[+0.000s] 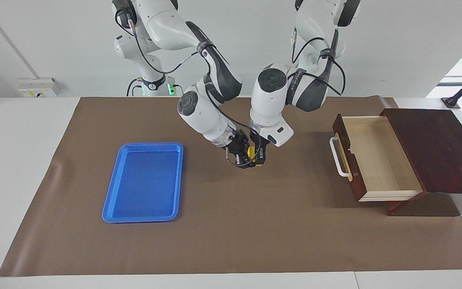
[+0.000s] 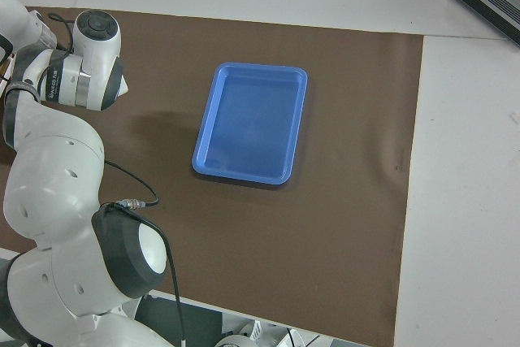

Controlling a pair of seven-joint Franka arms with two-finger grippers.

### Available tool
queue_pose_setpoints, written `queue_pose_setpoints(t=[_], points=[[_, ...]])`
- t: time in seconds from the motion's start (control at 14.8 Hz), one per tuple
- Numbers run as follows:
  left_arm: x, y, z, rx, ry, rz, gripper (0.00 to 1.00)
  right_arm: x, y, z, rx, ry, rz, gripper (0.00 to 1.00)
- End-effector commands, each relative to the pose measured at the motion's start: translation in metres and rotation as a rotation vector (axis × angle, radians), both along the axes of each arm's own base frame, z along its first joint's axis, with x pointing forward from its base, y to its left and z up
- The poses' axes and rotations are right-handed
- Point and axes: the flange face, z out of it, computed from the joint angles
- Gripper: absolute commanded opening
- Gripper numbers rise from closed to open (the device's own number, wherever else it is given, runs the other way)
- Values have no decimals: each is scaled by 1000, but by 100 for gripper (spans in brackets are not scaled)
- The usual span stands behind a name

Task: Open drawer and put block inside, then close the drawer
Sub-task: 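Grasp the block with the left gripper and open the right gripper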

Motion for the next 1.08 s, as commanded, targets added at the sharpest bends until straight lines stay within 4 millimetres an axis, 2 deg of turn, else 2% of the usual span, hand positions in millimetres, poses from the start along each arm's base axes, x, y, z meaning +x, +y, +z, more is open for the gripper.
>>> queue_pose_setpoints(t=[0.0, 0.47, 0.54, 0.61, 0.68, 0.75, 0.81, 1.02], points=[[-4, 5, -1, 23, 0, -3, 0, 3, -4, 0, -5, -29, -11, 0], [-3, 7, 3, 24, 1, -1, 0, 4, -5, 0, -6, -26, -14, 0], [-3, 7, 4, 27, 3, -1, 0, 4, -6, 0, -5, -27, -16, 13], [-3, 7, 4, 28, 4, -1, 0, 5, -5, 1, -5, -27, -17, 38], [-3, 7, 4, 28, 4, -1, 0, 5, -5, 1, -5, -26, -19, 72], [-3, 7, 6, 26, 2, -1, 0, 5, -5, 1, -5, -26, -19, 83], [-2, 7, 6, 25, 3, 0, 0, 5, -5, 1, -5, -26, -19, 87], [-1, 12, 9, 32, 7, 4, 0, 5, -5, 1, -5, -29, -17, 87]])
